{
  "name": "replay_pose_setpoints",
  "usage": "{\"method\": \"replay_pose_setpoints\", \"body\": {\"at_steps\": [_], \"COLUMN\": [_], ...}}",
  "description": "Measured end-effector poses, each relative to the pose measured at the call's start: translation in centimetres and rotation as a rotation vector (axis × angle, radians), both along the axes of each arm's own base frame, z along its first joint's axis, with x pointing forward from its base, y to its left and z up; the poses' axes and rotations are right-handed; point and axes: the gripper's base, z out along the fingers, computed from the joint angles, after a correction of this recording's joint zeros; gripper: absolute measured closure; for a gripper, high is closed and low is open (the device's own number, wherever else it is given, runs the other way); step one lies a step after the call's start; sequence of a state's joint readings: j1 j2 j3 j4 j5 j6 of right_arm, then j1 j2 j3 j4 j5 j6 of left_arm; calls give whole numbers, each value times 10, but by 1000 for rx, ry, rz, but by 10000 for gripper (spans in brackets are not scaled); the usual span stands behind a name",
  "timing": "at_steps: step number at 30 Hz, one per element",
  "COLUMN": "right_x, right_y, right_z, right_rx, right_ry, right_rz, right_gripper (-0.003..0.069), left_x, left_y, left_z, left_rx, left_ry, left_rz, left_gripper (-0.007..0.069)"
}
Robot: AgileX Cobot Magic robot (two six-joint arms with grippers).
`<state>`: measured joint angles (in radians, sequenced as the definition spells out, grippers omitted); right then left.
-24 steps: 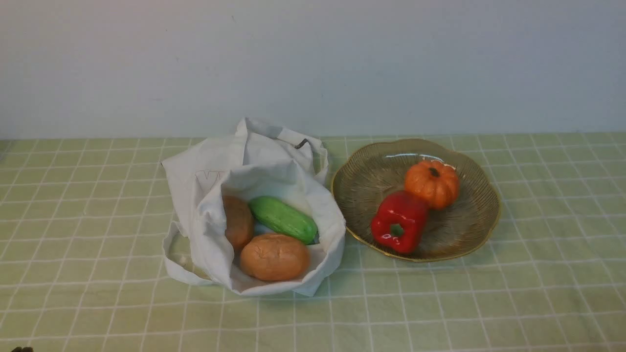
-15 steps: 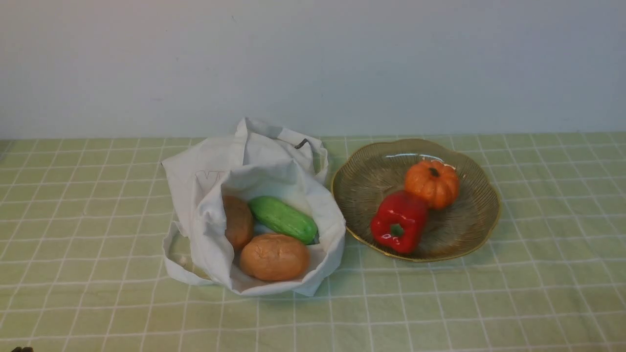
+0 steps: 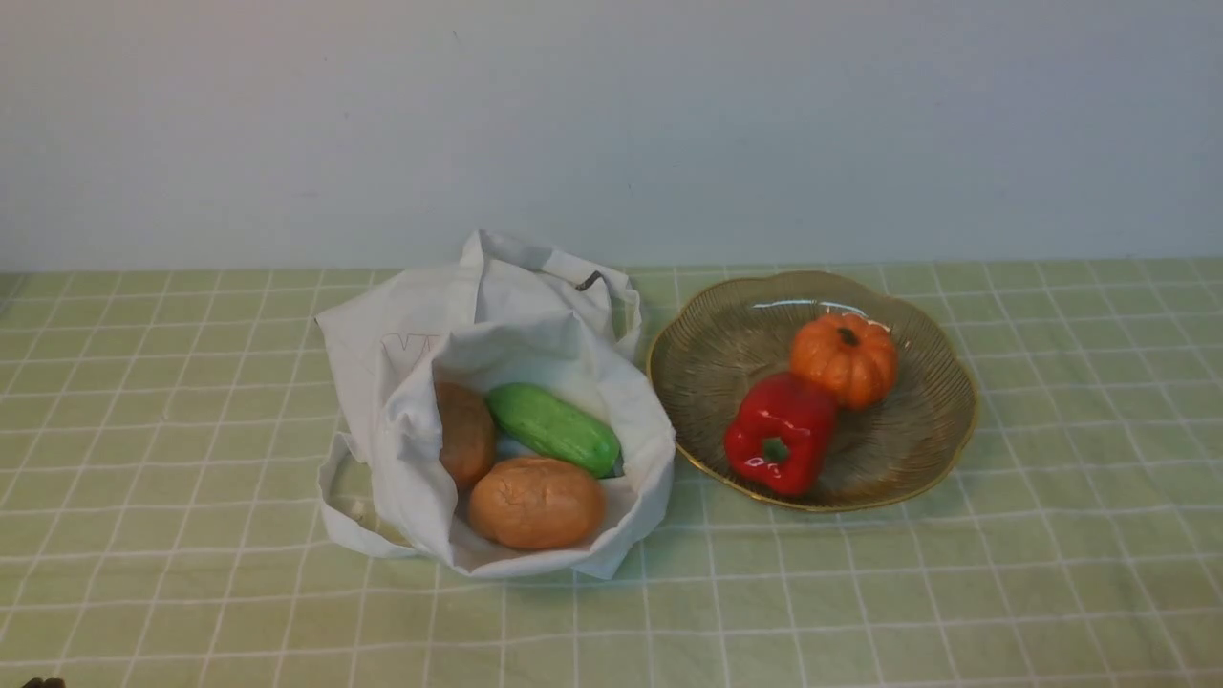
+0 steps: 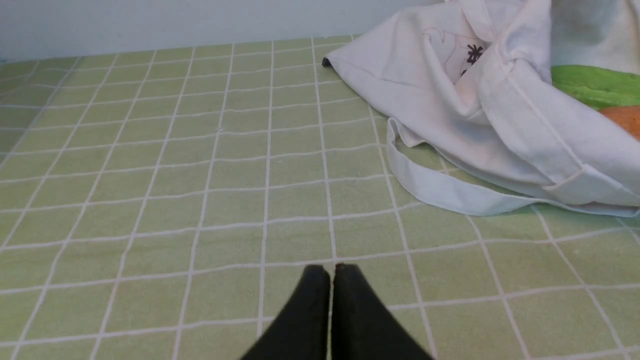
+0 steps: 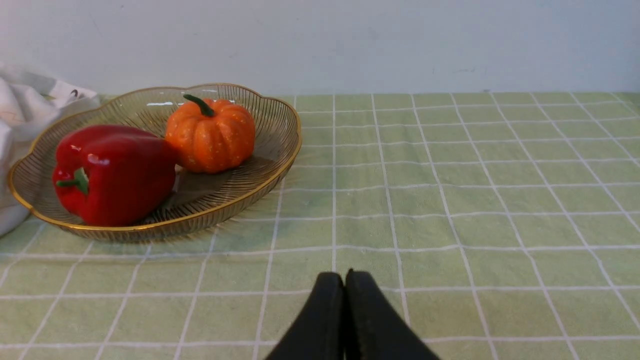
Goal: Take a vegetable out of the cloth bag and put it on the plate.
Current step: Use the left arm to grab a potato from the bag
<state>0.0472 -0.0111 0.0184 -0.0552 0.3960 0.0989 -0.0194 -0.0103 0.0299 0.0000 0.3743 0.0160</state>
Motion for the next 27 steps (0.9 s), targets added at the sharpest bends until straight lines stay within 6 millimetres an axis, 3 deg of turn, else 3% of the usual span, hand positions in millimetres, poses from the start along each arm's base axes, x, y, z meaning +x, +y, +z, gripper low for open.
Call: {"method": "replay_pose_setpoints", "body": {"at_steps": [21, 23, 27], "right_x": [0, 0, 0], "right_y": [0, 0, 0], "right_z": [0, 0, 0], "right_rx": [0, 0, 0], "right_ry": [0, 0, 0], "right_rz": [0, 0, 0], "right_gripper": [674, 674, 674], "left_x": [0, 0, -1], "left_y": [0, -1, -17], "left_z": [0, 0, 4], "left_rx": [0, -71, -805], "left_ry": [0, 2, 49], "left_rz": [0, 6, 55], "left_gripper": [629, 629, 629]}}
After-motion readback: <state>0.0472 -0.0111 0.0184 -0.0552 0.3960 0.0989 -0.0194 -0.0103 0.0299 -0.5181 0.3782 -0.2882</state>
